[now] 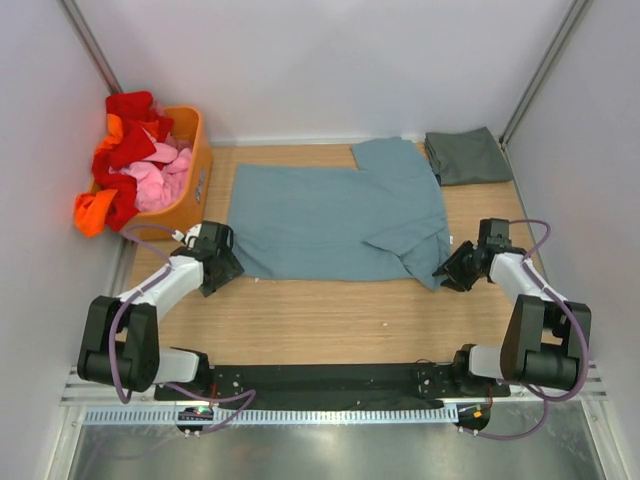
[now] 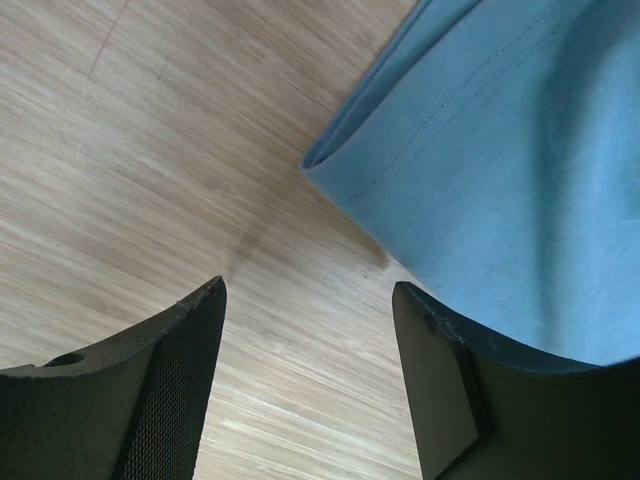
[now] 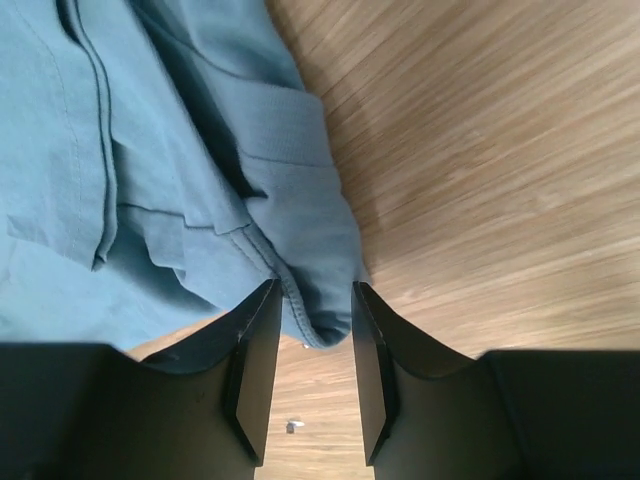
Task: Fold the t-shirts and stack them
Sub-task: Fold the tshirt
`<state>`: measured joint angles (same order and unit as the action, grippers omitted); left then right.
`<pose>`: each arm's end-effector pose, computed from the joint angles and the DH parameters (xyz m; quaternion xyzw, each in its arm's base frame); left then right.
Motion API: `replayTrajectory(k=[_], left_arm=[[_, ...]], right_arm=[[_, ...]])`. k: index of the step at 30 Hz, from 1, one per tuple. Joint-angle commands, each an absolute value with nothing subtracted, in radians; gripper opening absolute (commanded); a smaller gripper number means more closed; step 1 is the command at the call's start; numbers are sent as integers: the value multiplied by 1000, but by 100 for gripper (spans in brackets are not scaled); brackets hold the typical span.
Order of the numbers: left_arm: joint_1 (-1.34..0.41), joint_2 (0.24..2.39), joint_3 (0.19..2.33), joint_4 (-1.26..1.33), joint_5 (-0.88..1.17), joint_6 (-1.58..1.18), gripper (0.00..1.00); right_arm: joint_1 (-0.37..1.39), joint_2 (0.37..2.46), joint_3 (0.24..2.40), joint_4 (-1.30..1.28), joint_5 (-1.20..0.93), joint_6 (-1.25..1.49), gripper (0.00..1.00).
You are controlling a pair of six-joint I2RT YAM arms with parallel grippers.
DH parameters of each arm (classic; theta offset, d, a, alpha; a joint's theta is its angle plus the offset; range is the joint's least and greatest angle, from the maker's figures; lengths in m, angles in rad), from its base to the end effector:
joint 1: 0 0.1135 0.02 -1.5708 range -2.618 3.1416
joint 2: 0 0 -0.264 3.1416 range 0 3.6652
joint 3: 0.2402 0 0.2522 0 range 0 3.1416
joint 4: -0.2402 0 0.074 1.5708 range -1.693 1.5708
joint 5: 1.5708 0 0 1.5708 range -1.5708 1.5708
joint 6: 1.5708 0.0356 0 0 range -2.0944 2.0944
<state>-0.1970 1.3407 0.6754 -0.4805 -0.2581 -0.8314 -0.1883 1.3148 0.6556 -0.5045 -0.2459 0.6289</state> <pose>0.2315 -0.0369 0.1678 -0.3281 0.9126 0.0067 0.2440 0.2241 -0.0339 0.1666 0.3634 0.9018 0.1610 0.1695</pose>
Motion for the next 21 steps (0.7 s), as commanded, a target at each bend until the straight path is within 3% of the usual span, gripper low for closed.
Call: replayTrajectory(k=[1,7,12,18,21], left_arm=[[-199,1299,663,-448,-270,-841,68],[-198,1273,652,-453,-281,-834,68],[-198,1288,647,-443,-288,-844,68],[-196,1296,632,-420,-307,-854,84],[-193,1289,621,-399,-316,-864,86]], right_arm=[[-222,1250,631,-472,-244,655,40],[-288,1140,572,-482,-192,660,41],[-290,1221,537,-410,-306,667,43],[-290,1284,514,-336,-360,655,47],[-290,1293,508,-328,-362,646,48]])
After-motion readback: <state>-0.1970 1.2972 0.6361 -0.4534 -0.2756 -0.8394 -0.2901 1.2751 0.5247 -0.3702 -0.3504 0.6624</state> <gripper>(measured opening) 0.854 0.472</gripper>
